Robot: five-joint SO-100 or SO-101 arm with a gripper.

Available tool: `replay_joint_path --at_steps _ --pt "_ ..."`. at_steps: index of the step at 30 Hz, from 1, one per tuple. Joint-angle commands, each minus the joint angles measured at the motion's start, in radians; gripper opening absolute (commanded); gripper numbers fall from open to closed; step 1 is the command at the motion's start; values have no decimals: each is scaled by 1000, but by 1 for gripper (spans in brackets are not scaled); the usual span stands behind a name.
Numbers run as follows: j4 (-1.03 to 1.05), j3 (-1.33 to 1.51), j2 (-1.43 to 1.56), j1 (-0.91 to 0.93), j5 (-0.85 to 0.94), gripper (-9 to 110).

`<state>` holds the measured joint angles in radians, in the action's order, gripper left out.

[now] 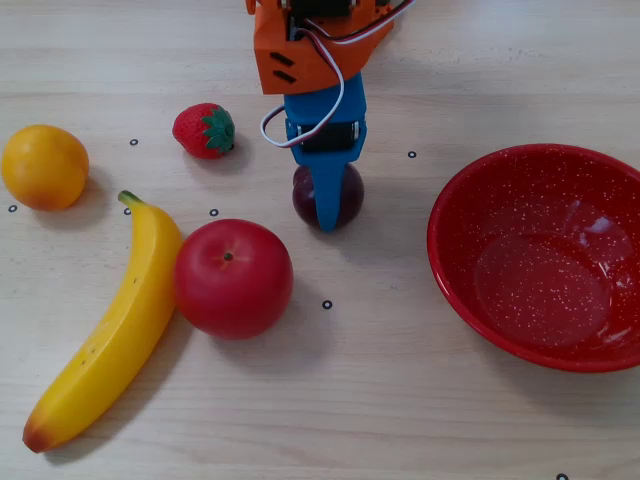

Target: Put the plum in the red bowl.

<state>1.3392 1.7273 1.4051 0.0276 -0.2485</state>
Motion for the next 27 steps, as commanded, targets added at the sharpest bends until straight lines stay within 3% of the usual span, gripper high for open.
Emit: replay_joint_path --at_steps 1,18,27 --pt "63 -106 81 -14 -12 0" --pt "252 -538 222 54 -17 0" --pt "107 -649 282 261 9 0"
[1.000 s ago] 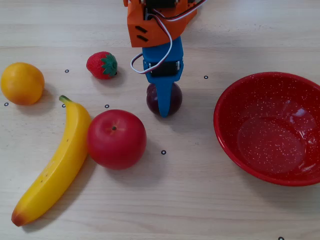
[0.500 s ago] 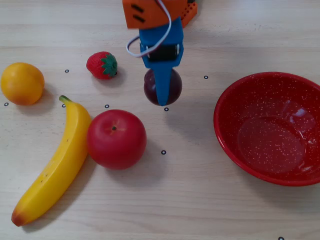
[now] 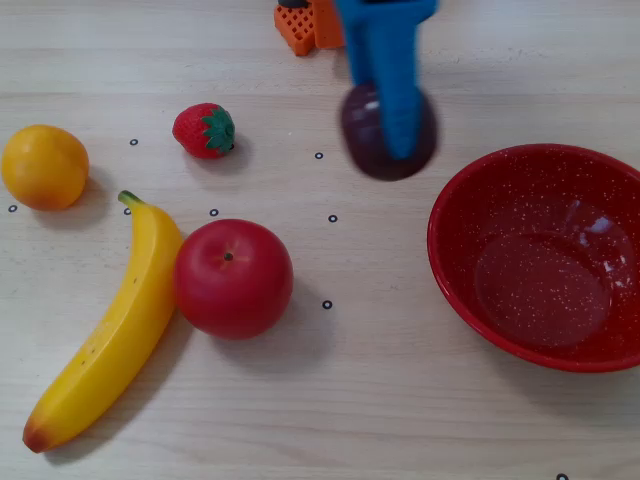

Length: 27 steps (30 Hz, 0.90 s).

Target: Put the plum in the red bowl.

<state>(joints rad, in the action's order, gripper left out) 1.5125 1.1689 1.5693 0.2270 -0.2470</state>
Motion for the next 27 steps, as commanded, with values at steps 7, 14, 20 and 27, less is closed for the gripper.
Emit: replay_joint_path --at_steps 7,14,20,27 --pt "-201 -46 87 272 3 0" --pt "-250 -52 -72 359 3 0" --pt "-262 -72 -209 365 3 0" --pt "-258 -115 -337 339 0 18"
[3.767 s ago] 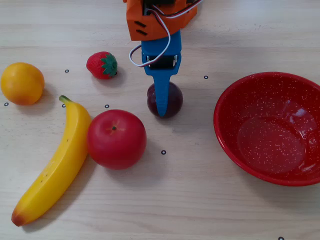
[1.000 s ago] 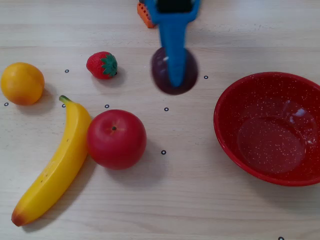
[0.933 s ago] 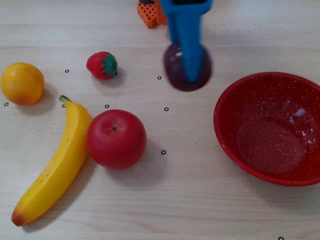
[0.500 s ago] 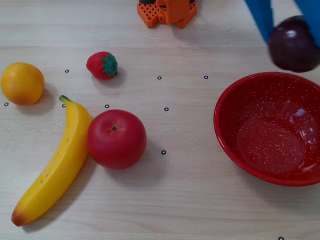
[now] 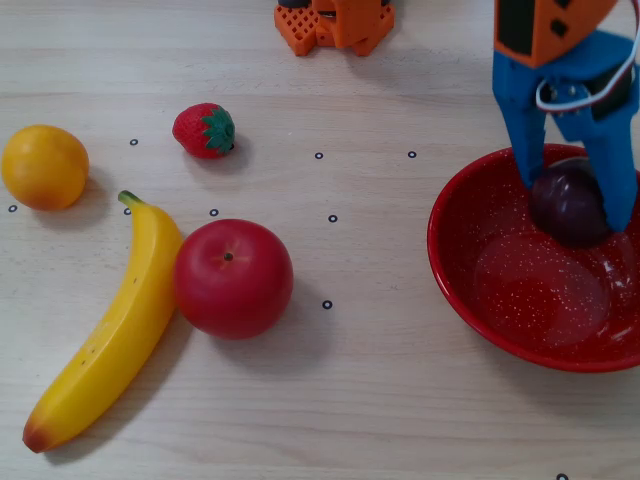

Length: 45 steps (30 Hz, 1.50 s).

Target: Put the plum in the red bowl.

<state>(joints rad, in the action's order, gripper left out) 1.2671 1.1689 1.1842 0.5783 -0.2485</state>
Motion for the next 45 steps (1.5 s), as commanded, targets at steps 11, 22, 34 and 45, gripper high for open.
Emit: replay_joint_path --at_steps 11,22,34,45 --pt "35 -183 -37 -35 0 32" --pt "28 -186 -18 -51 38 43" --pt "17 -212 67 -97 115 34" --pt "91 -129 301 -186 199 12"
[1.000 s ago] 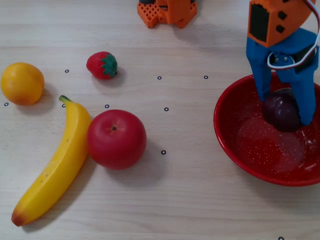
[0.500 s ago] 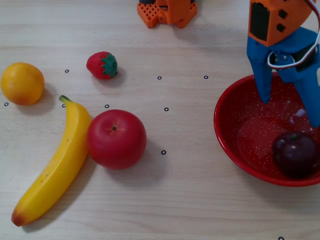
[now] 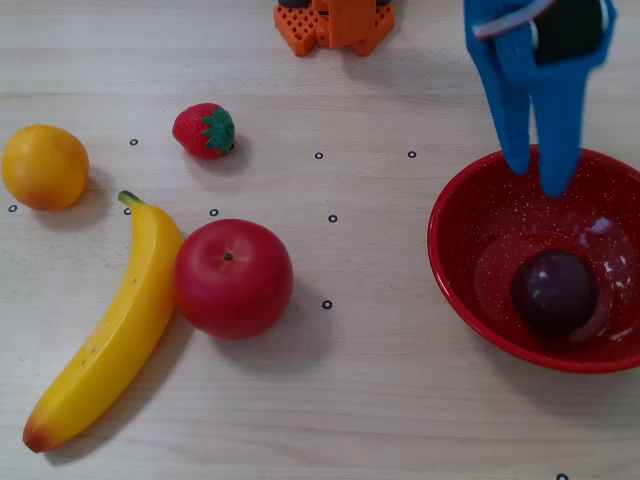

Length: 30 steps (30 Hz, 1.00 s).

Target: Put the plum in the red bowl.

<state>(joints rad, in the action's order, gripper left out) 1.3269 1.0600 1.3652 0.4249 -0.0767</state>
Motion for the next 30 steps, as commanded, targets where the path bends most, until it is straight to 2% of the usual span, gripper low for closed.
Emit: replay_joint_path --at_steps 1,4,17,30 --pt "41 -12 140 -38 29 9" --pt "74 17 201 -60 32 0" --pt "75 426 606 -215 25 0" --pt "-164 1106 1146 -396 -64 0"
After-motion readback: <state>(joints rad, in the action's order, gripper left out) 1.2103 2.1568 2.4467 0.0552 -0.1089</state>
